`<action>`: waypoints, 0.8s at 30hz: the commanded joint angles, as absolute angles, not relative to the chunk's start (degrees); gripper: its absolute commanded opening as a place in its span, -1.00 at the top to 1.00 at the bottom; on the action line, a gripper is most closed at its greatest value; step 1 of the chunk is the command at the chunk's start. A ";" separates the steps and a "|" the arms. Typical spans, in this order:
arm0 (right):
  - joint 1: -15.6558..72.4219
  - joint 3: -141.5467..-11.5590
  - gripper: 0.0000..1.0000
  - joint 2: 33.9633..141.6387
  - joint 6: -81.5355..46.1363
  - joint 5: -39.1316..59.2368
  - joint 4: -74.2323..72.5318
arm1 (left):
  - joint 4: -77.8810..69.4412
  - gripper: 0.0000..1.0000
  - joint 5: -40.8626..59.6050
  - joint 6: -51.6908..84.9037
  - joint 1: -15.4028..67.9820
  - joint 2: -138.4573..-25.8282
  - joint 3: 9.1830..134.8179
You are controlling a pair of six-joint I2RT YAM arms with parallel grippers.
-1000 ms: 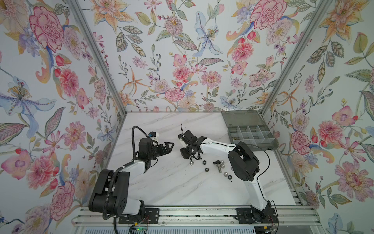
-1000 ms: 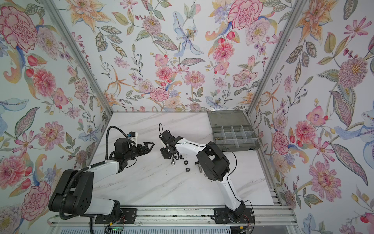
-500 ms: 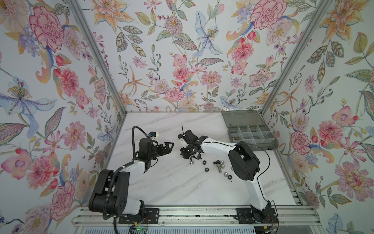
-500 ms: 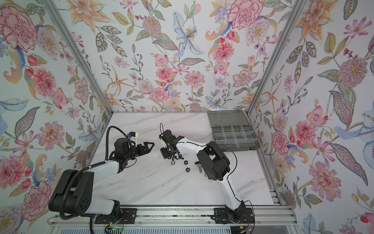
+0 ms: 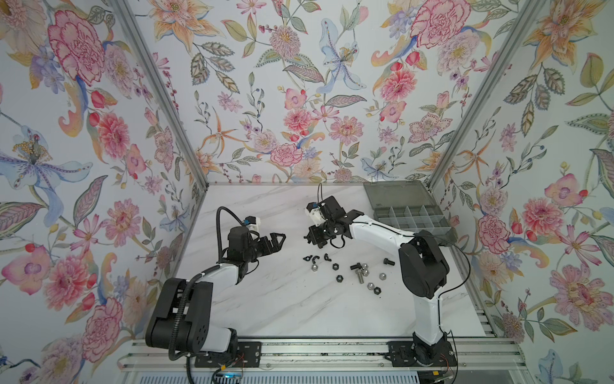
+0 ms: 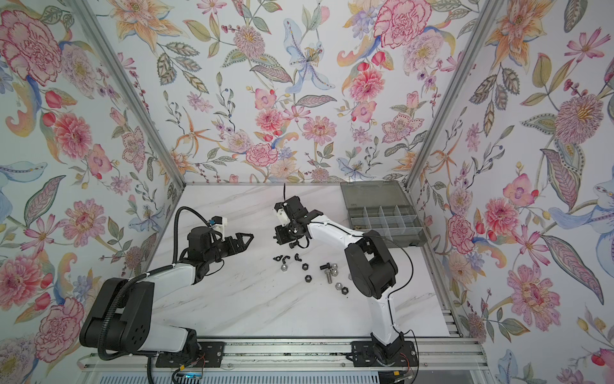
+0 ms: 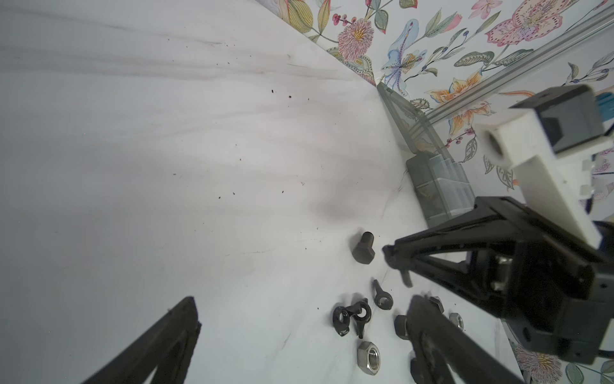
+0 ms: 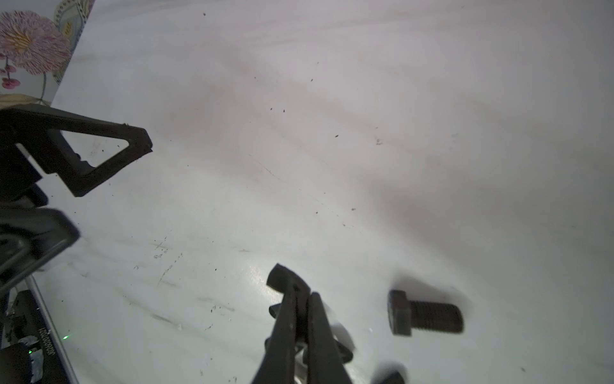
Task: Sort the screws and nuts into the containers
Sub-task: 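Carry the black wing nut with the right gripper over the organizer box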
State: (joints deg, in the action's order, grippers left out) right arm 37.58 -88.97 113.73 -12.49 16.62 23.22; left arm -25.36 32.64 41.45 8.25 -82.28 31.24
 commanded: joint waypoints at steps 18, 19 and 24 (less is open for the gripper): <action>-0.76 -73.63 1.00 96.75 -16.00 10.26 23.82 | -28.36 -0.99 33.90 43.63 11.70 -85.25 35.61; -1.47 -73.49 1.00 97.09 -15.68 9.41 23.82 | -28.32 -0.99 34.20 43.78 11.76 -85.39 35.76; -3.36 -74.77 1.00 99.72 -14.24 7.07 24.42 | -28.95 -0.99 34.86 44.27 11.83 -85.41 36.02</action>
State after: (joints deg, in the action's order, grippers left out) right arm -2.98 -73.91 98.02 -15.00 9.52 23.31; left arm -27.53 33.30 43.46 11.29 -84.97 34.44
